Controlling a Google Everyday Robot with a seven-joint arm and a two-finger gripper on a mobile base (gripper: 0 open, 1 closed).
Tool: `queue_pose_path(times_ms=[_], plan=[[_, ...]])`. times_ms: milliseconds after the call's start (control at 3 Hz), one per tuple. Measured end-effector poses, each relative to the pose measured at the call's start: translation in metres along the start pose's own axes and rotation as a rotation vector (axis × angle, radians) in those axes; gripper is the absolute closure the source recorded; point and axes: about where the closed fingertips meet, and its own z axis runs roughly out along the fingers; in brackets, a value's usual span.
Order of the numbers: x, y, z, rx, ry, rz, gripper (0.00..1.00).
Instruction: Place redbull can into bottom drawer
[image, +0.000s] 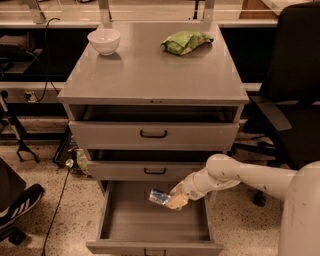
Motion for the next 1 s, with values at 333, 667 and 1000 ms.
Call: queue_pose_path(times_ms=[333, 667, 1000], plan=[[0.013, -0.011, 0.023, -0.010, 0.000, -0.008, 1.00], [0.033, -0.029, 0.048, -0.009, 0.027, -0.019, 1.00], [0.058, -0.043, 0.072, -0.019, 0.034, -0.004, 1.00]])
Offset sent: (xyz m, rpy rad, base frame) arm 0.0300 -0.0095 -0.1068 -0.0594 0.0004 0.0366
